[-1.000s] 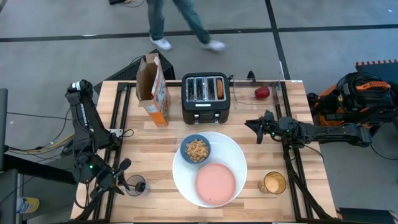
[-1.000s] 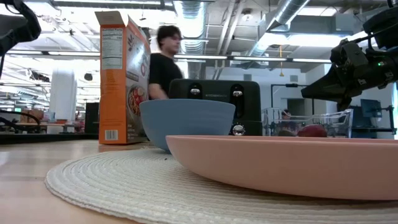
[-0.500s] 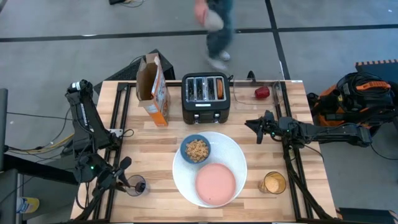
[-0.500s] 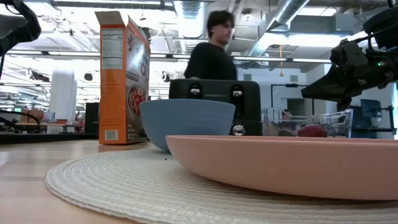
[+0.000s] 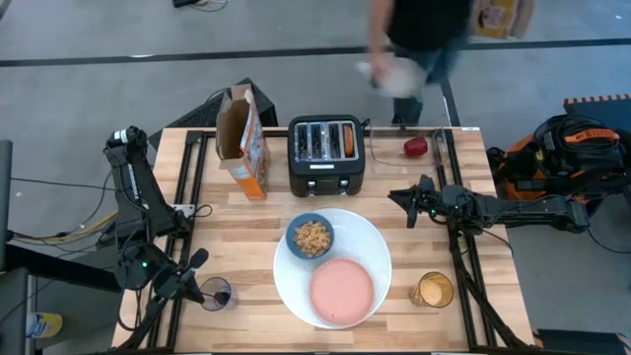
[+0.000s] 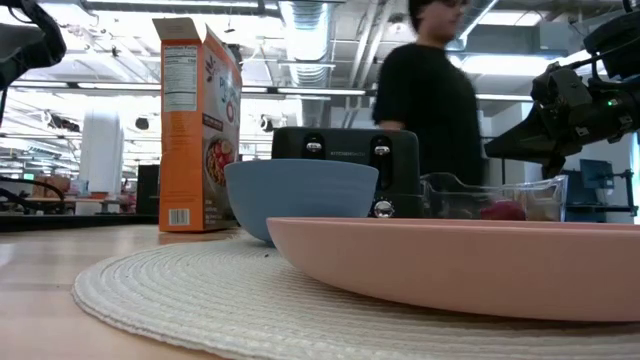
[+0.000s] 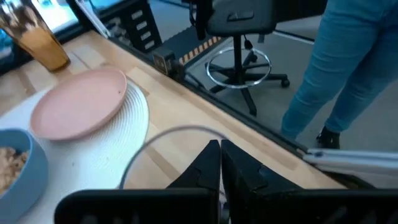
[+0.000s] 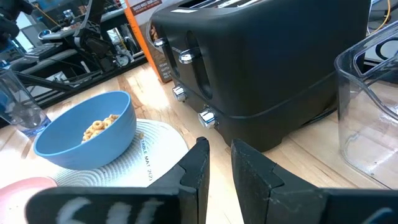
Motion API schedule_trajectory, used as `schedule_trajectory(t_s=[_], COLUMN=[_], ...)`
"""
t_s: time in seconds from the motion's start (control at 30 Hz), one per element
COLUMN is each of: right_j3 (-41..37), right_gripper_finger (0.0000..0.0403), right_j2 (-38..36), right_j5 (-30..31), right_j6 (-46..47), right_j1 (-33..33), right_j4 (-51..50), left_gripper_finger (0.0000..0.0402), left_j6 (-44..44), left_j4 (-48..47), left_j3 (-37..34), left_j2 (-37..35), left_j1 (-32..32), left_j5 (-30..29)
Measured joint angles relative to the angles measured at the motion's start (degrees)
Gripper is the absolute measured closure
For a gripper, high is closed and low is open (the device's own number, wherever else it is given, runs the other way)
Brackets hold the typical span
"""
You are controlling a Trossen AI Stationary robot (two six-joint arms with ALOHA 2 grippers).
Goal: Arrange a breakfast setting
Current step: Put the black spoon on the table mat
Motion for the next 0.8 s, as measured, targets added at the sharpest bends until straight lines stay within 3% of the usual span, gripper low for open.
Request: schedule_trajectory(t_s=[0.8], right_j3=[0.00], right_gripper_finger=[0.0312], right_j2=[0.00], right_j5=[0.00], right_j6=[0.00], right_j1=[-0.01], right_j4=[0.00], left_gripper_finger=[0.0401], left_j6=[-2.04], left_j4=[-4.54], left_j3=[0.00], left_j2=[0.07], left_j1=[0.04], left_j5=[-0.91])
